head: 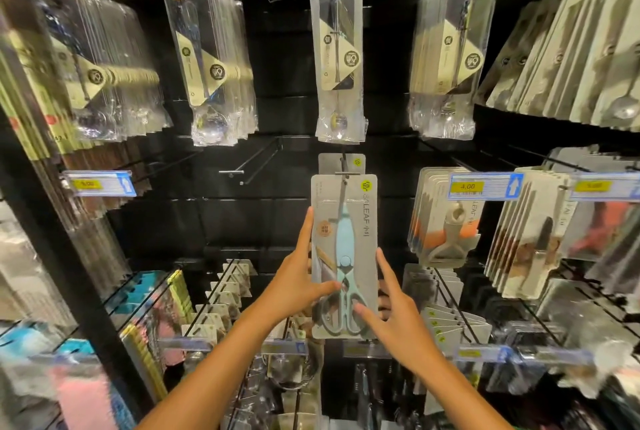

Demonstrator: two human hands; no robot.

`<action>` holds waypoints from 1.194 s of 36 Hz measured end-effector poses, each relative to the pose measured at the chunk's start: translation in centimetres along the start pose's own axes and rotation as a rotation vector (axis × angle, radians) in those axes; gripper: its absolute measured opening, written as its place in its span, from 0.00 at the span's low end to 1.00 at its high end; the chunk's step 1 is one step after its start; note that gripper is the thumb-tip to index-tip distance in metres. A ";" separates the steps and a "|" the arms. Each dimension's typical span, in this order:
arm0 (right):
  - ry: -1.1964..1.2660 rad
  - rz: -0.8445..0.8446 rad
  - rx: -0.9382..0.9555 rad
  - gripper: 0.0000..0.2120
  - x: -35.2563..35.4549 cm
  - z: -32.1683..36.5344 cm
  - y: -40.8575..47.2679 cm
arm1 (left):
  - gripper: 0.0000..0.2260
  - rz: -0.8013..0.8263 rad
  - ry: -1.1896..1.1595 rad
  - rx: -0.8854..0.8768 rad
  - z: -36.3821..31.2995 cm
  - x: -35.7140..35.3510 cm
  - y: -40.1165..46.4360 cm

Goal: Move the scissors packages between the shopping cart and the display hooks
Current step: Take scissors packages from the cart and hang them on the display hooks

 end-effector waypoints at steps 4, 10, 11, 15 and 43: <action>-0.019 0.036 -0.008 0.48 -0.5 -0.3 1.2 | 0.57 0.075 -0.048 -0.005 0.3 -0.3 1.8; -0.075 0.100 0.019 0.52 -1.0 -0.8 3.9 | 0.57 0.130 -0.060 -0.011 0.9 -0.4 4.5; -0.075 0.106 0.018 0.52 -1.0 -0.9 4.4 | 0.57 0.127 -0.058 -0.001 1.1 -0.3 5.0; -0.090 0.115 0.017 0.53 -0.8 -0.9 6.2 | 0.59 0.128 -0.054 0.025 1.5 0.0 6.4; -0.236 -0.042 -0.064 0.44 -0.3 -4.6 9.3 | 0.43 0.013 0.212 0.040 5.2 2.2 8.1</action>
Point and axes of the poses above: each hand's wrist, its own y-axis towards the middle knuckle, its own x-axis out of the back of the hand, z = x × y, the point moved 10 cm from there along y, towards the middle knuckle, and after that the axes turned 5 degrees about x, right-handed, at the moved point
